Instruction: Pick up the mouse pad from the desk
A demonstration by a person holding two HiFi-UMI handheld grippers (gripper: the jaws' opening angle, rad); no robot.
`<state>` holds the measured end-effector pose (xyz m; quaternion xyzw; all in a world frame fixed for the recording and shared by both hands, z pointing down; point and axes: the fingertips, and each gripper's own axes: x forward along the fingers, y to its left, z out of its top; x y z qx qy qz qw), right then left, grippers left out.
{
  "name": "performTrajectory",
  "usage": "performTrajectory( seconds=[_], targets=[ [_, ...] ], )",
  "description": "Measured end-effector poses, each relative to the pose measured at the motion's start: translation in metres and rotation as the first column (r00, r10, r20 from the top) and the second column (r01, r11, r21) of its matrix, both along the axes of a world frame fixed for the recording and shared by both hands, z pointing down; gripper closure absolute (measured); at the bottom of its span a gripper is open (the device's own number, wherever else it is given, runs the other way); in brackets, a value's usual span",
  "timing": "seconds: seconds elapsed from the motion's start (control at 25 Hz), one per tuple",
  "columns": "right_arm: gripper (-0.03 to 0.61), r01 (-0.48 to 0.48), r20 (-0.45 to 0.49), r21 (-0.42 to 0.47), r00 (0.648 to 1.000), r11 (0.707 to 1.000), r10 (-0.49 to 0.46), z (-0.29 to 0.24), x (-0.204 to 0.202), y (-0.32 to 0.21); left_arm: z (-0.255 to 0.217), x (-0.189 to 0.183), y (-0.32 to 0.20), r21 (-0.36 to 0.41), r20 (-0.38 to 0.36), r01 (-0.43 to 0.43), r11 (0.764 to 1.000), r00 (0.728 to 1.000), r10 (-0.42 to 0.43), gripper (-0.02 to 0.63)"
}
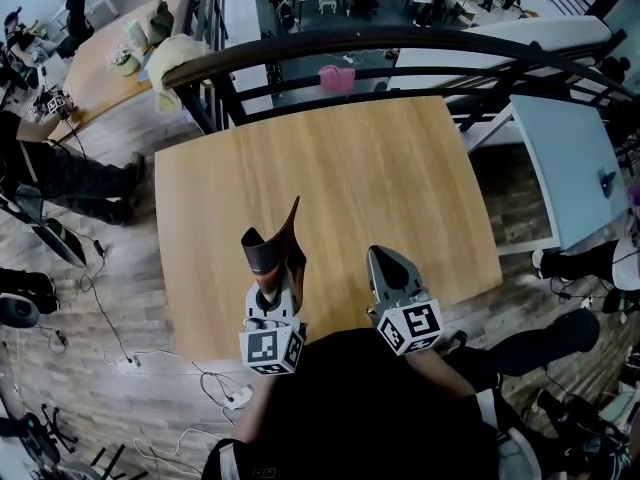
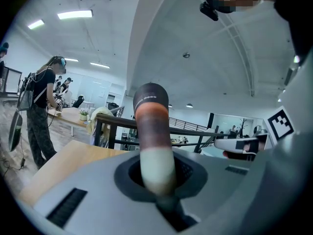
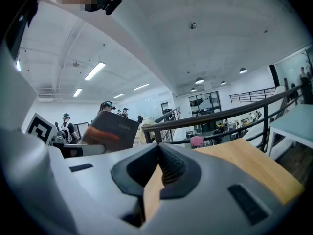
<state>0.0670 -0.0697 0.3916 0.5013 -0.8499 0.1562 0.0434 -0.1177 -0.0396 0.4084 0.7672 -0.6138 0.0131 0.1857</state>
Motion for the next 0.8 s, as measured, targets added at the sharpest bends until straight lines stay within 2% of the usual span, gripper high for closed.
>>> performTrajectory(
  seconds=[0.8],
  targets=[
    [0.548,-0.002,-0.008,0.022,1.000,1.000,0.002,0.003,0.005,0.007,0.009,0.014,0.005,-0.010,-0.008,-0.016,1.000,1.000,0.016,0.571]
  ],
)
